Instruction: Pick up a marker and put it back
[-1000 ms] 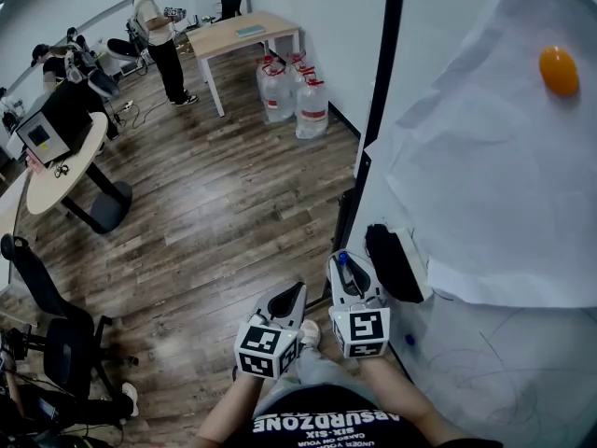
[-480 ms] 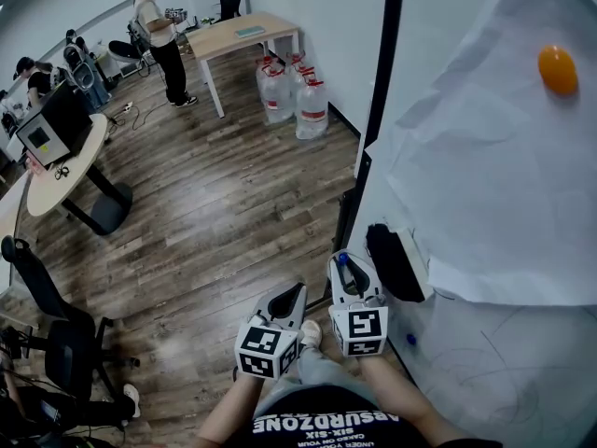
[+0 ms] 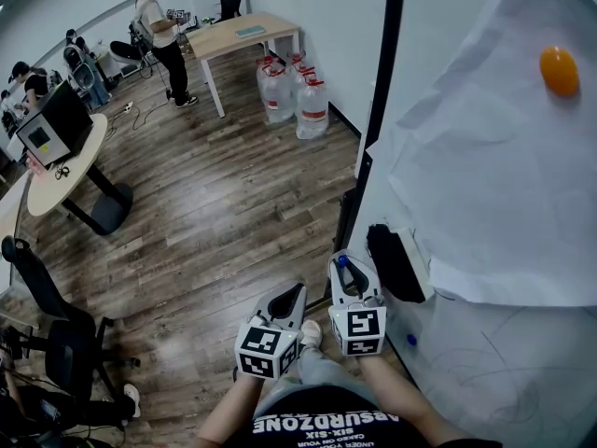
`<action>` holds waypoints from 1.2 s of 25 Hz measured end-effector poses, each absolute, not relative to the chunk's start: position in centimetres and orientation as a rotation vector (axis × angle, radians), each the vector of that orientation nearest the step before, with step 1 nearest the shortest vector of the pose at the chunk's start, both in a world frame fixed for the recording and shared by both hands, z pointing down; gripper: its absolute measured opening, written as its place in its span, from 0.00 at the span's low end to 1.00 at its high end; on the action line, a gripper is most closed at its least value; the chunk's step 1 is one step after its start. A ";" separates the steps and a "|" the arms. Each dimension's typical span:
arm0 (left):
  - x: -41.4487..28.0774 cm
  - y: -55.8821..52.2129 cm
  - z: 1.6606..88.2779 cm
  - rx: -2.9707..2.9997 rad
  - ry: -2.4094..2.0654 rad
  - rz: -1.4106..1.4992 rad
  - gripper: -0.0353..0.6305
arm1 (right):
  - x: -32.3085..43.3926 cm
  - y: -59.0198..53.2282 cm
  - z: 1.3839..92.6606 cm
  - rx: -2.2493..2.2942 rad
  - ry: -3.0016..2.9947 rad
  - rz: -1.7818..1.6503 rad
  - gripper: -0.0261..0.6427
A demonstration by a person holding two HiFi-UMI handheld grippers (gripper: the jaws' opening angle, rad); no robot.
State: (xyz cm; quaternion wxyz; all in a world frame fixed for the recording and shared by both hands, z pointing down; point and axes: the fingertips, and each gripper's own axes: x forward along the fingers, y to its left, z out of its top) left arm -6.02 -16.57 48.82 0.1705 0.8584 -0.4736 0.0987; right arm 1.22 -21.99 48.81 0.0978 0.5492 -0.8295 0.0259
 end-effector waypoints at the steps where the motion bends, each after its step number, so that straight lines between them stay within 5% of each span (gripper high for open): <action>1: -6.0 -16.6 48.8 2.438 -1.345 0.281 0.06 | 1.2 -22.0 49.0 1.623 -2.452 0.079 0.14; 30: -5.3 -16.3 49.1 2.441 -1.333 0.293 0.06 | 1.3 -20.8 52.0 1.571 -2.403 0.147 0.14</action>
